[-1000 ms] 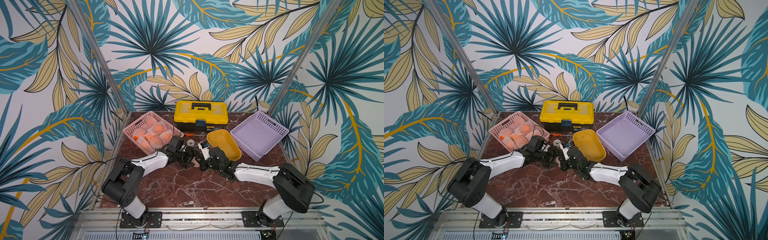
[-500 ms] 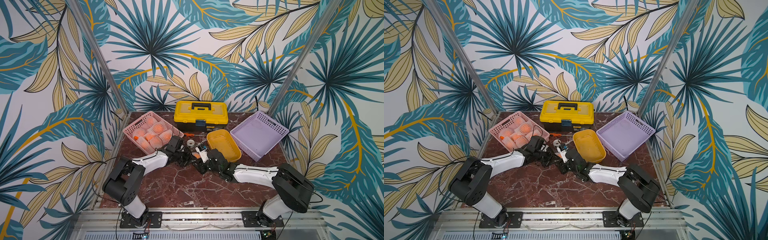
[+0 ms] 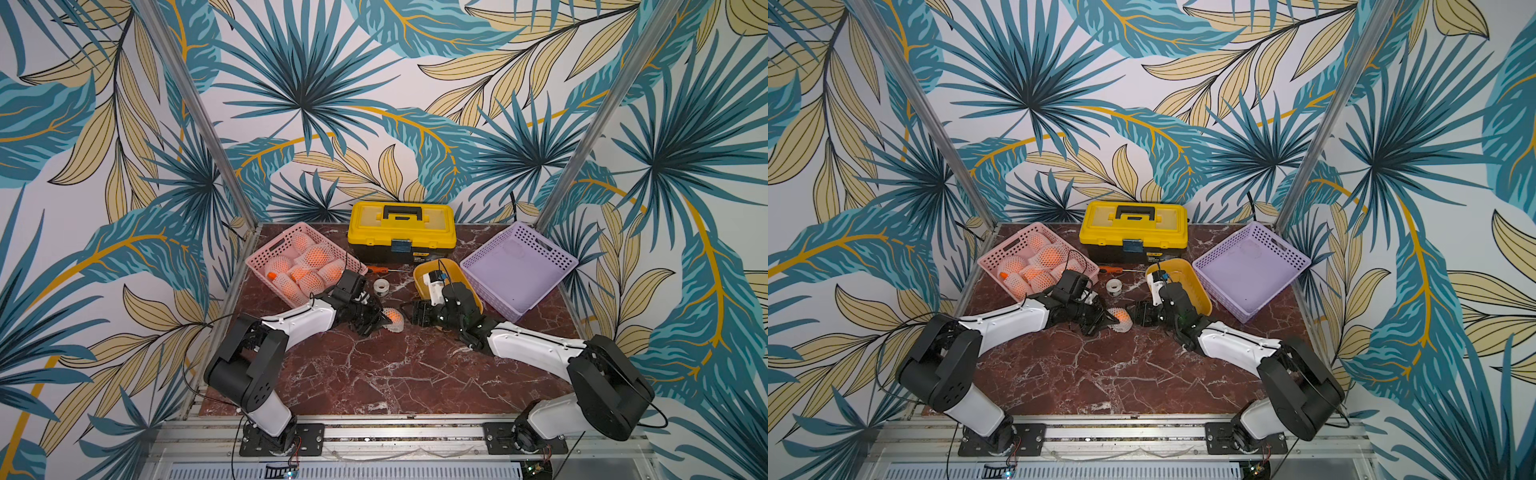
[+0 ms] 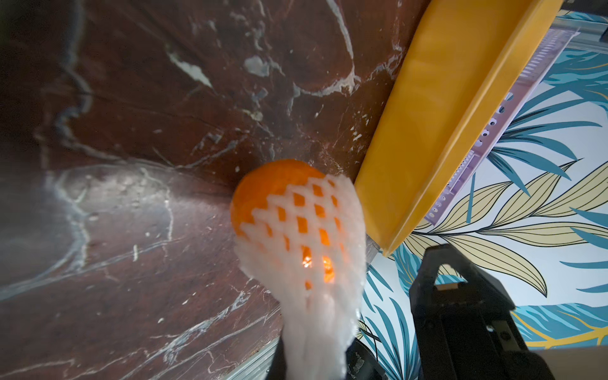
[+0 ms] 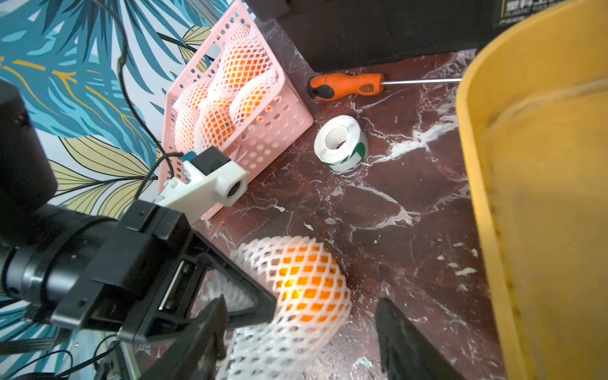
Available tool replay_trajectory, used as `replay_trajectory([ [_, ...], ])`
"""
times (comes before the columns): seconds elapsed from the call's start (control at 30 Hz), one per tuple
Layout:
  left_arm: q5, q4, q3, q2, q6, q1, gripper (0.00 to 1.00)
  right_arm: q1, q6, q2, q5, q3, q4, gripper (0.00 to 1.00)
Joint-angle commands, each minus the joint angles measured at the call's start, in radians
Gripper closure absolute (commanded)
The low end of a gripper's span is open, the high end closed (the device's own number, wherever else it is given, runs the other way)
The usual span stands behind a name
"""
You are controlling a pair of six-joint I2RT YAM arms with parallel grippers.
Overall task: Remove foam nets from oranges
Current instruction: Remove the foam net from the orange.
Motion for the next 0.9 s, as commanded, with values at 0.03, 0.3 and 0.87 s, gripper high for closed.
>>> replay_trajectory([
  [0.03,0.023,-0.029,0.023,-0.034,0.02,0.008,1.0,0.008,-0.015,0.03,-0.101,-0.021,0.036,0.16],
  [0.3,0.051,-0.029,0.026,-0.034,0.002,0.012,1.0,0.091,-0.333,0.021,0.077,-0.147,0.19,0.09],
  [0.87,0.088,-0.024,0.026,-0.03,-0.007,0.015,1.0,0.17,-0.504,0.04,0.071,-0.242,0.436,0.17],
])
